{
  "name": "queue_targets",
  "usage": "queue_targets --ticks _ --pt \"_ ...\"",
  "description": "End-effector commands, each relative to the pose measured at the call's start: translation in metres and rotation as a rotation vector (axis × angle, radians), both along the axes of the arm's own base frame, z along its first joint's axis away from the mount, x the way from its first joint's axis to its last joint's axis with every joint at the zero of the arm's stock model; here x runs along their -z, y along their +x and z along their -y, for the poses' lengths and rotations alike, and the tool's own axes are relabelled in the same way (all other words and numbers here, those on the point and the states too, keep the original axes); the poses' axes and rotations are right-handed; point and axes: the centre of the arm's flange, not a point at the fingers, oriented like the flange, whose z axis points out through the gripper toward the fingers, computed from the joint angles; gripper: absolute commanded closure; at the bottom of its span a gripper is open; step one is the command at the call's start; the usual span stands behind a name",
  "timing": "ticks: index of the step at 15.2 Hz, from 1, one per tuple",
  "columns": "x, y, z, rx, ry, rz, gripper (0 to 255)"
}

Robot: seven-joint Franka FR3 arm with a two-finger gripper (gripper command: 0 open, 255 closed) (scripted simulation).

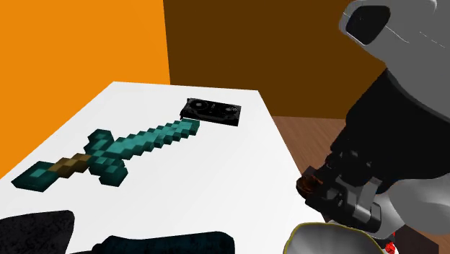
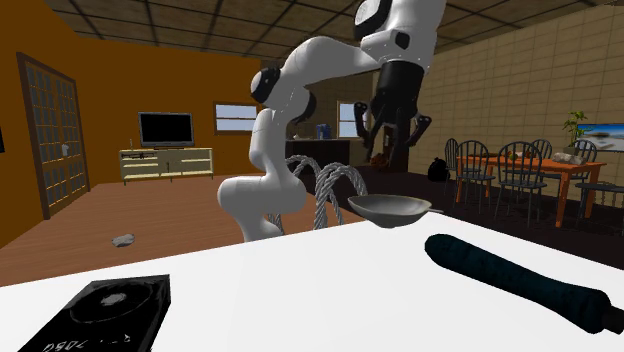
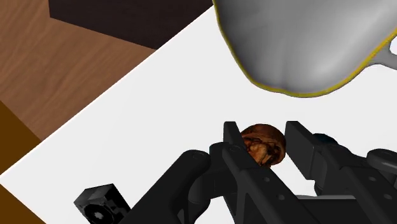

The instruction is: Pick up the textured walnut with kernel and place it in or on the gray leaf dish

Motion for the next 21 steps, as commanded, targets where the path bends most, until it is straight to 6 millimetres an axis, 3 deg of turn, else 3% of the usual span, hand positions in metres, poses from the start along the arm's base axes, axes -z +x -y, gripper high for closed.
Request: queue_targets --ticks 1,6,21 --pt "0.000 -0.027 -0.004 0.001 0.000 0.000 255" --pt "-0.002 -0.089 -0.017 0.001 0.000 0.000 255" --pt "0.079 -0.089 -0.017 0.001 0.000 0.000 255"
